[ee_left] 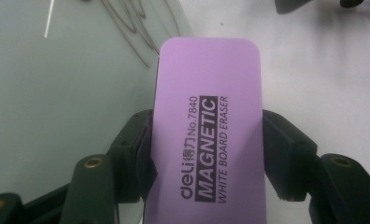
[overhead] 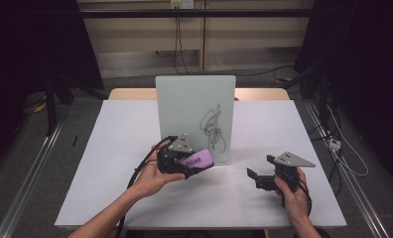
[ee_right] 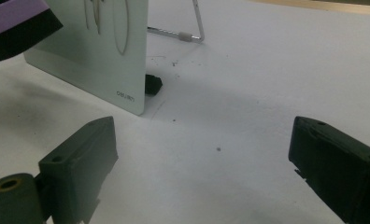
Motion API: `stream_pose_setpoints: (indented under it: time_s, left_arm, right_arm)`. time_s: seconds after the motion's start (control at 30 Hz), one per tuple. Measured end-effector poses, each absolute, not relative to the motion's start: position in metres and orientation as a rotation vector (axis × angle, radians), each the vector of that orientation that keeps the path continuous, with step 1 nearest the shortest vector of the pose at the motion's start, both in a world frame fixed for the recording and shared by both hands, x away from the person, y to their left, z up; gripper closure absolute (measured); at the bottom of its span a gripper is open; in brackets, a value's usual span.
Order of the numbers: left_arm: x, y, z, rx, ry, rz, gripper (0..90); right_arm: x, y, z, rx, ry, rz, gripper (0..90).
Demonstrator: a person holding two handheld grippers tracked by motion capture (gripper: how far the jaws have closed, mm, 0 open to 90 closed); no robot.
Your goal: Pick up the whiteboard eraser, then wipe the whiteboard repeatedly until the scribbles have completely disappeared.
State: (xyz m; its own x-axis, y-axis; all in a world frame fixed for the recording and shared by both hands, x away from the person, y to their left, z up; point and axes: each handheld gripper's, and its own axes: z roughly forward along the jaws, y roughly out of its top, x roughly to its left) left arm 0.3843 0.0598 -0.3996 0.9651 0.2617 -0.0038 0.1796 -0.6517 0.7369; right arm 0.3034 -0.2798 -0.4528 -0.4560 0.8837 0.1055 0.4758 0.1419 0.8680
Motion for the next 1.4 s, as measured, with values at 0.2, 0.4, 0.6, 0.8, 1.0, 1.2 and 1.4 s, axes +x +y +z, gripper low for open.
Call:
stream_pose_setpoints:
  time_s: [0.2, 0.4, 0.6, 0.8, 1.0, 1.2, 1.4]
  left_arm:
    - [0.385, 0.066, -0.394, 2.260, 0.345, 0.138, 40.4]
    - [0.386, 0.073, -0.387, 2.254, 0.348, 0.136, 40.3]
    - [0.383, 0.073, -0.383, 2.242, 0.348, 0.149, 40.4]
    - [0.380, 0.069, -0.374, 2.243, 0.329, 0.186, 40.4]
    - [0.379, 0.069, -0.363, 2.209, 0.324, 0.227, 40.4]
    - [0.377, 0.066, -0.354, 2.205, 0.301, 0.244, 40.5]
    - [0.385, 0.063, -0.344, 2.190, 0.296, 0.291, 40.5]
  right_arm:
    - [0.304, -0.276, -0.453, 1.277, 2.013, 1.256, 7.9]
    - [0.307, -0.276, -0.453, 1.285, 2.003, 1.245, 7.9]
    - [0.309, -0.275, -0.454, 1.291, 2.008, 1.233, 8.0]
    - [0.307, -0.276, -0.454, 1.278, 2.016, 1.233, 7.9]
    - [0.305, -0.276, -0.454, 1.276, 2.011, 1.242, 7.1]
    - [0.305, -0.276, -0.454, 1.281, 2.005, 1.235, 5.8]
    - [0.304, -0.276, -0.454, 1.287, 2.005, 1.240, 5.6]
